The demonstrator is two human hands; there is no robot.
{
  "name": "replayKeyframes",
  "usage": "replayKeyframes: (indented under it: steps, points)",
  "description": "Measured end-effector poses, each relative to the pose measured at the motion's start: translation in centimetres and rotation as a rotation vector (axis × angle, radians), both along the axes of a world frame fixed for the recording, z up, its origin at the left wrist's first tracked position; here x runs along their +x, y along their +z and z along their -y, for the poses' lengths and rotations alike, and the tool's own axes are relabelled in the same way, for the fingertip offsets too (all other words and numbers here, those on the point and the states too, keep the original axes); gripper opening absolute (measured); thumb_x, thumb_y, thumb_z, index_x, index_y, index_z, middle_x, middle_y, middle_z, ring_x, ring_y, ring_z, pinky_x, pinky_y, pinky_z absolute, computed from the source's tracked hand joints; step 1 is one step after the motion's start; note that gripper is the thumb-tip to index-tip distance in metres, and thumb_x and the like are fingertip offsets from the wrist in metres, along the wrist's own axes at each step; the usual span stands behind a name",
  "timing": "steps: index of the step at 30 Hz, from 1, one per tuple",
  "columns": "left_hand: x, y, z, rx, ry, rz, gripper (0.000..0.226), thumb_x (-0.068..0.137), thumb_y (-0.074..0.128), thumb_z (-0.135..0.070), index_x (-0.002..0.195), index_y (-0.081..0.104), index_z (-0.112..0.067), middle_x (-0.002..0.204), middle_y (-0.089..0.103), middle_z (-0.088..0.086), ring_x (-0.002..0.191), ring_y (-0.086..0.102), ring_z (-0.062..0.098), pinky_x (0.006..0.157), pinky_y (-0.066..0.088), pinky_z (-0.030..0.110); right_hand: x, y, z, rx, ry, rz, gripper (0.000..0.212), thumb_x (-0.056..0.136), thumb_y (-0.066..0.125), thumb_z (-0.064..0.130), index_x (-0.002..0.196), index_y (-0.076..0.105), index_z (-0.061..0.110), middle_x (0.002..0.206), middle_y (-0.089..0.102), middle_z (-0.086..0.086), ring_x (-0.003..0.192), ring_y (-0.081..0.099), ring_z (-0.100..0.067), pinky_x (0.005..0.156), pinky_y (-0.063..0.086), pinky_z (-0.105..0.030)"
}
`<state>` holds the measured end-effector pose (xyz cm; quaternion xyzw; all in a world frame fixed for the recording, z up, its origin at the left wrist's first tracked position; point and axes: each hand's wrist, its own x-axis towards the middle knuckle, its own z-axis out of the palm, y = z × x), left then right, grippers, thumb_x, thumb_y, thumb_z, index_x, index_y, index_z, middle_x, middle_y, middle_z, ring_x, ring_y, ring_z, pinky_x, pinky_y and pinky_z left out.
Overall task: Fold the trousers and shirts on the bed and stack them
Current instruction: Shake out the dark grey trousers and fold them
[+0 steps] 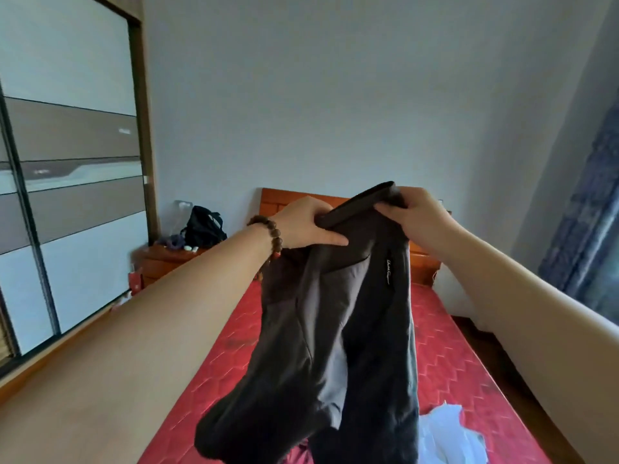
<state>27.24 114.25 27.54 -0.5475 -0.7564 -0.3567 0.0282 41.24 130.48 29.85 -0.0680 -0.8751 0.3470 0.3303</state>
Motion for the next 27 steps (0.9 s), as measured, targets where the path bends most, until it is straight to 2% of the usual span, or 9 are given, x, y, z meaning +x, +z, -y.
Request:
replayKeyframes:
  steps: [5, 8, 12, 17, 20, 22, 24, 25, 27]
  points:
    - [-0.8, -0.5, 0.0, -0.113, -0.012, 0.107, 0.023, 0.071, 0.083, -0.035, 0.087, 0.072, -0.022, 0.083, 0.073, -0.010, 0.081, 0.068, 0.006, 0.078, 0.056, 0.029, 0.5, 0.4, -1.5, -0.017, -0.073, -0.018, 0.008, 0.092, 0.060, 0.011, 0.090, 0.066, 0.005, 0.091, 0.069, -0.018, 0.082, 0.060, -0.024, 0.087, 0.050, -0.048]
    - [-0.9, -1.6, 0.0, -0.134, -0.084, 0.164, 0.022, 0.075, 0.081, -0.031, 0.093, 0.069, -0.029, 0.087, 0.072, -0.019, 0.083, 0.066, -0.004, 0.075, 0.050, 0.017, 0.5, 0.1, -2.3, -0.033, -0.115, -0.032, 0.012, 0.092, 0.060, 0.011, 0.083, 0.066, 0.018, 0.086, 0.069, -0.007, 0.084, 0.062, -0.023, 0.087, 0.050, -0.046]
    - [-0.8, -2.2, -0.3, -0.134, -0.124, 0.160, 0.041, 0.078, 0.078, -0.033, 0.116, 0.065, -0.025, 0.115, 0.067, -0.014, 0.112, 0.059, 0.006, 0.101, 0.043, 0.028, 0.4, -0.4, -3.6, -0.051, -0.193, -0.040, 0.009, 0.092, 0.060, 0.013, 0.096, 0.068, 0.013, 0.094, 0.070, -0.010, 0.094, 0.065, -0.033, 0.090, 0.050, -0.049]
    - [-0.4, -1.8, -1.0, -0.186, -0.096, 0.236, 0.031, 0.077, 0.077, -0.042, 0.100, 0.074, -0.021, 0.095, 0.075, -0.006, 0.091, 0.069, 0.012, 0.091, 0.053, 0.035, -0.4, -0.1, -4.7, -0.079, -0.238, -0.065, 0.013, 0.091, 0.061, 0.016, 0.097, 0.066, 0.005, 0.092, 0.069, -0.014, 0.092, 0.064, -0.035, 0.087, 0.051, -0.049]
    - [0.0, -1.6, -2.6, -0.029, 0.012, 0.233, 0.013, 0.077, 0.078, -0.032, 0.075, 0.075, -0.021, 0.076, 0.073, -0.006, 0.081, 0.068, 0.019, 0.077, 0.052, 0.032, -1.1, -0.4, -4.9, -0.026, -0.342, -0.003, 0.034, 0.087, 0.067, 0.023, 0.119, 0.062, 0.010, 0.112, 0.067, -0.011, 0.106, 0.061, -0.032, 0.092, 0.048, -0.038]
    - [0.0, -1.3, -3.3, 0.055, 0.097, 0.264, 0.023, 0.077, 0.079, -0.028, 0.059, 0.068, -0.021, 0.062, 0.066, -0.010, 0.072, 0.064, 0.017, 0.066, 0.049, 0.024, -0.9, -1.0, -4.3, 0.028, -0.447, -0.013, 0.048, 0.085, 0.069, 0.028, 0.129, 0.055, 0.013, 0.121, 0.061, -0.010, 0.111, 0.057, -0.028, 0.091, 0.042, -0.030]
    - [0.0, -1.1, -4.0, 0.093, 0.170, 0.282, 0.020, 0.076, 0.080, -0.028, 0.066, 0.070, -0.013, 0.069, 0.070, -0.003, 0.074, 0.066, 0.018, 0.067, 0.052, 0.024, -0.8, -1.9, -3.2, 0.036, -0.471, -0.024, 0.034, 0.088, 0.065, 0.030, 0.117, 0.063, 0.012, 0.112, 0.065, -0.011, 0.102, 0.060, -0.027, 0.083, 0.043, -0.029]
    - [0.1, -0.9, -4.4, 0.096, 0.192, 0.282, 0.025, 0.076, 0.081, -0.029, 0.076, 0.072, -0.005, 0.078, 0.073, 0.006, 0.079, 0.067, 0.022, 0.074, 0.053, 0.031, -0.9, -2.4, -2.5, -0.013, -0.409, 0.012, 0.028, 0.091, 0.061, 0.032, 0.106, 0.068, 0.009, 0.102, 0.069, -0.013, 0.093, 0.063, -0.028, 0.079, 0.047, -0.033]
    - [1.2, -0.6, -5.2, 0.119, 0.188, 0.354, 0.037, 0.076, 0.080, -0.031, 0.089, 0.072, 0.004, 0.089, 0.072, 0.016, 0.084, 0.068, 0.026, 0.080, 0.053, 0.040, -1.2, -3.1, -0.6, -0.274, -0.189, 0.121, 0.037, 0.094, 0.055, 0.038, 0.095, 0.070, 0.004, 0.091, 0.070, -0.016, 0.080, 0.065, -0.028, 0.078, 0.055, -0.044]
